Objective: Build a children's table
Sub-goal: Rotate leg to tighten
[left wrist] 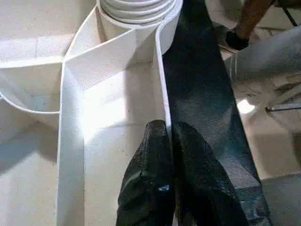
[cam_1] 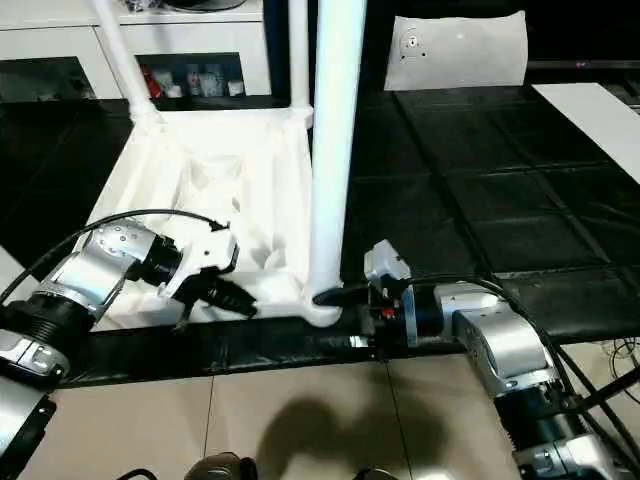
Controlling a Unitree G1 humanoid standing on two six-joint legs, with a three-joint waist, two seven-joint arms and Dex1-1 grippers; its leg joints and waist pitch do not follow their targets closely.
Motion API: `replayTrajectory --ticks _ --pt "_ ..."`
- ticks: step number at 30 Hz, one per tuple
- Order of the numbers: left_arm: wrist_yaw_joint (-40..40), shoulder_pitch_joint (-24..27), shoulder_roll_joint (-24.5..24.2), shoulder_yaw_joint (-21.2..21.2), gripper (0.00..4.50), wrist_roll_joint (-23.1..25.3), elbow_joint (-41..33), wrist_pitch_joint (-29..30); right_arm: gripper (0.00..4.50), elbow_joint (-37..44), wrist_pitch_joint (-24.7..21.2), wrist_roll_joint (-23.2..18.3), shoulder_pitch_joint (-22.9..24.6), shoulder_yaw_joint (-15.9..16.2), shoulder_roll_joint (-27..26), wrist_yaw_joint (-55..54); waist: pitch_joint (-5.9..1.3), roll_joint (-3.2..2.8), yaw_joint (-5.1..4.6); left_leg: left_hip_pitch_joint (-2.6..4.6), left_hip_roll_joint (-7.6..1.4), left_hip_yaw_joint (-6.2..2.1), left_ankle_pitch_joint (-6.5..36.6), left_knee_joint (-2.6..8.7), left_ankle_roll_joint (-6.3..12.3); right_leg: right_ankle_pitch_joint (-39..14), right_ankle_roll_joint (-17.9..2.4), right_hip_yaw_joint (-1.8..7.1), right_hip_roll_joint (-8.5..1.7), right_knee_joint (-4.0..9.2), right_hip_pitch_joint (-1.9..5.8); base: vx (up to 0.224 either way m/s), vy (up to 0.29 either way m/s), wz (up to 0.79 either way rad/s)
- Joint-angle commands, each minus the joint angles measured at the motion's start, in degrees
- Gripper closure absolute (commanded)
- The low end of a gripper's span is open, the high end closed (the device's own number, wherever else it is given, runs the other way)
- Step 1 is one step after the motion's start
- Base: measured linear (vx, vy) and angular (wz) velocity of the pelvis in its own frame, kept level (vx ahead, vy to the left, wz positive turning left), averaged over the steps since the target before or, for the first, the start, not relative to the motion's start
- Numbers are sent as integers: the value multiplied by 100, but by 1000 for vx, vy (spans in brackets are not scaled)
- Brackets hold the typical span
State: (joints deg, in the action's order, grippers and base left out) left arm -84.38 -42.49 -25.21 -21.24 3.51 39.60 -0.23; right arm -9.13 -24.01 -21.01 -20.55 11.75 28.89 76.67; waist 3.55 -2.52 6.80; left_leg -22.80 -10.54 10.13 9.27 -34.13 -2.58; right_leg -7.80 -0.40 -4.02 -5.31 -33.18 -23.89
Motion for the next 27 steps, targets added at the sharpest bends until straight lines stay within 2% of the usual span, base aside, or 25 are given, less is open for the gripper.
replayTrajectory --ticks 1,4,6,7,9,13,14,16,17,18,22,23,26,27 --pt "-734 -84 90 -313 450 -70 -271 -270 115 -57 -60 -8 -183 -110 129 -55 -411 70 -38 180 -273 -51 1561 439 244 -1747 -1265 221 -323 332 273 0 0 0" --pt "-805 -143 55 -338 450 -10 -205 -340 128 -184 -45 66 -331 -42 239 134 -415 66 -31 169 -275 -51 1505 435 265 -1741 -1271 215 -330 324 272 0 0 0" --pt "-795 -154 53 -333 450 1 -184 -350 158 -196 -25 87 -348 -42 267 145 -406 71 -35 176 -271 -46 1541 434 247 -1818 -1254 217 -325 336 264 0 0 0" --pt "-720 -175 54 -322 450 43 -130 -403 158 -167 -31 85 -352 -62 310 151 -404 48 -29 176 -270 -50 1555 435 237 -1840 -1249 218 -328 335 263 0 0 0" --pt "-487 -228 61 -284 450 123 37 -545 186 62 -77 96 -289 -104 486 191 -413 58 -6 188 -273 -49 1557 431 224 -1862 -1206 219 -325 349 269 0 0 0" --pt "-261 -258 61 -242 450 164 183 -636 186 417 -243 -29 -31 -232 718 225 -437 74 48 181 -284 -47 1419 418 275 -1687 -1204 229 -331 322 285 0 0 0" --pt "-236 -258 62 -235 450 165 196 -643 162 456 -237 -40 14 -258 747 223 -436 72 56 176 -286 -49 1408 423 283 -1694 -1208 227 -334 321 283 0 0 0" --pt "-232 -231 54 -214 450 148 183 -661 154 493 -254 -91 163 -404 878 192 -446 60 89 178 -286 -47 1455 418 269 -1790 -1198 221 -343 336 284 0 0 0" --pt "-246 -211 46 -208 450 144 165 -675 149 508 -286 -151 200 -506 935 179 -452 78 97 180 -284 -50 1476 419 265 -1827 -1193 217 -345 339 294 0 0 0" --pt "-246 -211 46 -208 450 144 165 -675 120 508 -286 -151 200 -506 935 179 -449 73 100 173 -285 -53 1474 418 259 -1848 -1195 214 -346 338 290 0 0 0" --pt "-248 -180 34 -201 450 153 132 -720 102 525 -273 -238 184 -704 961 90 -453 85 90 166 -278 -47 1450 408 270 -1932 -1157 205 -343 346 287 0 0 0" --pt "-248 -175 32 -203 450 160 128 -737 90 519 -256 -244 164 -733 944 52 -460 61 93 173 -281 -48 1435 407 258 -1901 -1163 208 -342 347 281 0 0 0" --pt "-233 -159 40 -214 450 185 147 -819 77 469 -186 -196 81 -705 832 -116 -478 70 88 171 -279 -47 1356 400 256 -1736 -1209 200 -330 318 284 0 0 0" --pt "-217 -157 51 -247 450 216 171 -894 77 341 -47 -53 -4 -560 613 -285 -480 91 88 170 -277 -38 1340 394 254 -1672 -1242 200 -334 312 271 0 0 0"
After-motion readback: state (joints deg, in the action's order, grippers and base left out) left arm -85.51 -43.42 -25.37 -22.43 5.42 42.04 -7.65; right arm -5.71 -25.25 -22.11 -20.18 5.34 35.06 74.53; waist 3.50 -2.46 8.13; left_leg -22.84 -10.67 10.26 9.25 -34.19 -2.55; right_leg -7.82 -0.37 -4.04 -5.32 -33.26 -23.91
